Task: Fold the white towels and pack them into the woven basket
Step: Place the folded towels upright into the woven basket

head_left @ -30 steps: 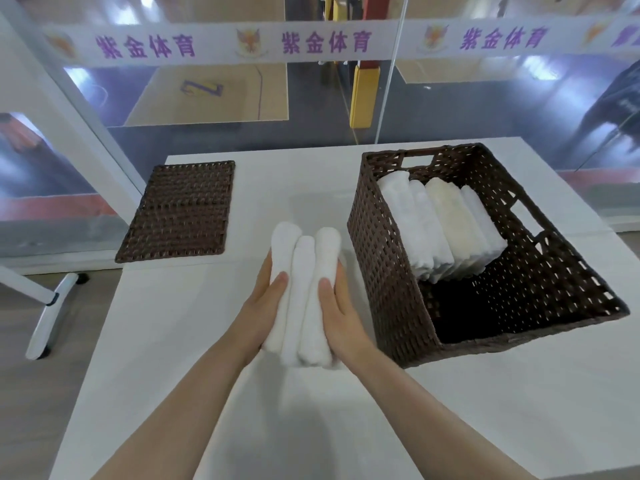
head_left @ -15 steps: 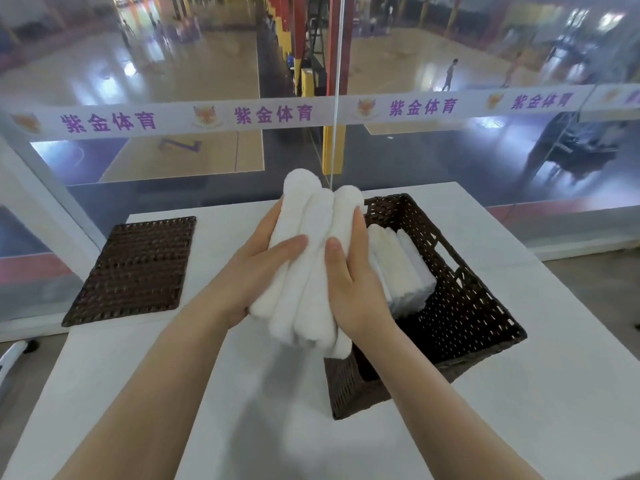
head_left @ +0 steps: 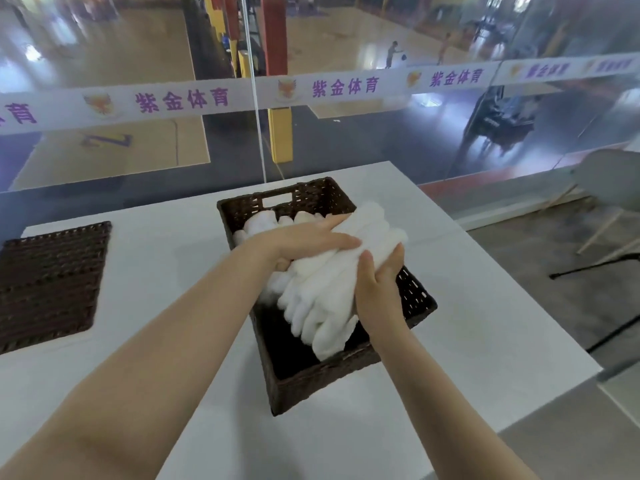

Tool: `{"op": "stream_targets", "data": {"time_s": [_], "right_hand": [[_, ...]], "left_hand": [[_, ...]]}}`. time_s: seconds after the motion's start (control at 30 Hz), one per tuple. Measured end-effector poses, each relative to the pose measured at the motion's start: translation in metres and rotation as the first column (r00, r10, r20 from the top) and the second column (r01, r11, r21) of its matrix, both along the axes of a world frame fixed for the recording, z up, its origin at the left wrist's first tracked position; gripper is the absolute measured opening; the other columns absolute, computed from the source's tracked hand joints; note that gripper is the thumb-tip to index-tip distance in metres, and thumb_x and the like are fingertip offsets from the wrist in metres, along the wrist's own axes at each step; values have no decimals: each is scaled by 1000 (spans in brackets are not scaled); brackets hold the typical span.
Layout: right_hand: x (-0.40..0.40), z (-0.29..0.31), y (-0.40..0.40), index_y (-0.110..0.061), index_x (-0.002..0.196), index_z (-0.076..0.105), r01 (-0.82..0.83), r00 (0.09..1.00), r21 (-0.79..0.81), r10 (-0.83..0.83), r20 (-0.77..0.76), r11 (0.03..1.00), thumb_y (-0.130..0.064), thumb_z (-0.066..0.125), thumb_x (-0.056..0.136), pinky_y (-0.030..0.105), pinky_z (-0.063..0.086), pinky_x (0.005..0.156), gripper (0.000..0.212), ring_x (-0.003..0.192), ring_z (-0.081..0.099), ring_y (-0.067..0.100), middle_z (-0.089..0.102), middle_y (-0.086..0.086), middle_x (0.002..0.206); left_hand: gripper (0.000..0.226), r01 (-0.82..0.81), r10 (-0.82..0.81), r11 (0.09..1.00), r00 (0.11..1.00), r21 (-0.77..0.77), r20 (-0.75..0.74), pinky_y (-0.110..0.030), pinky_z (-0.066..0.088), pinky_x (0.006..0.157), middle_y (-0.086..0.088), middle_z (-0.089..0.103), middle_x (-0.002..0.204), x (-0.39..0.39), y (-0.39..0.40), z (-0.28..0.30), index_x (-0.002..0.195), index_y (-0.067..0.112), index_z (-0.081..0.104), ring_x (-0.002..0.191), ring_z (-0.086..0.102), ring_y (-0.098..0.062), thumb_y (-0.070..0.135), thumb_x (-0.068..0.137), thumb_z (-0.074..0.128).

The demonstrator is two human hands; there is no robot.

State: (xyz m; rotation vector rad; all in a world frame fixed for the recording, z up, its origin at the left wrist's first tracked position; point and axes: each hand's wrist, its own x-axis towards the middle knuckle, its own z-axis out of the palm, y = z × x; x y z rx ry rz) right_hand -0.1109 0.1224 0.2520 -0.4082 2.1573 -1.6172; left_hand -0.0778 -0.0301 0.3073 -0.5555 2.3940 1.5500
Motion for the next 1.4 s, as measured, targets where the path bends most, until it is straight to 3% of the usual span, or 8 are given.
{"op": "stream_targets", "data": {"time_s": [0.27,0.4,0.57,0.83,0.97,1.13,1.27,1.4], "right_hand": [[-23,-33,19,-34,152,-14,-172,973,267,121,195,948,-46,46,96,44,49,100,83,123,53,30,40,9,148],[-30,-33,22,-33,153,0,-329,916,331,214,340,884,-32,53,91,34,55,79,81,95,63,24,50,6,127],[-41,-38,23,-22,154,4,-478,836,589,544,75,652,-17,67,83,42,52,93,95,111,60,31,55,16,130],[-46,-45,8,-8,130,34,-99,621,912,741,-256,398,-35,59,83,29,34,60,60,78,51,23,47,0,77],[-51,-54,6,-13,147,15,72,465,898,782,-415,434,-46,64,77,43,34,99,92,106,51,29,55,9,114],[-70,-69,-2,-10,154,-4,-32,227,940,918,-324,340,-52,58,79,53,-5,120,106,149,-4,35,2,15,161],[-77,-76,-5,-8,144,27,-127,229,931,924,-307,341,-50,63,74,46,20,117,89,128,45,29,50,8,134],[-80,-76,-10,-13,134,39,-185,227,944,947,-229,273,-56,64,74,42,41,96,78,114,51,29,51,6,123]], "left_hand": [[94,87,-86,996,955,7,283,-36,36,110,11,47,143,-15,6,-66,148,39,30,127,48,-13,73,69,68],[72,113,-110,993,911,15,398,-31,41,95,10,51,134,-23,3,-70,145,38,33,119,50,-14,54,83,67],[66,64,-91,995,904,77,419,-36,51,93,5,60,125,-21,-5,-84,141,38,38,112,60,-18,46,83,69],[51,145,-153,988,888,50,433,-23,48,86,4,55,130,-26,-3,-93,140,32,37,115,56,-17,32,94,58],[39,128,-142,990,901,61,411,-20,40,90,12,51,129,-30,-6,-96,131,30,41,119,48,-8,25,95,57],[65,189,-195,980,889,57,415,-34,43,105,-2,57,130,-37,0,-104,135,17,45,124,52,-21,29,75,68],[63,221,-203,975,884,5,422,-38,46,103,-7,58,127,-35,4,-103,134,16,45,116,56,-22,32,78,67],[71,330,-237,929,878,-168,415,-34,44,103,1,55,127,-25,6,-106,136,18,40,116,54,-19,49,80,72]]}}
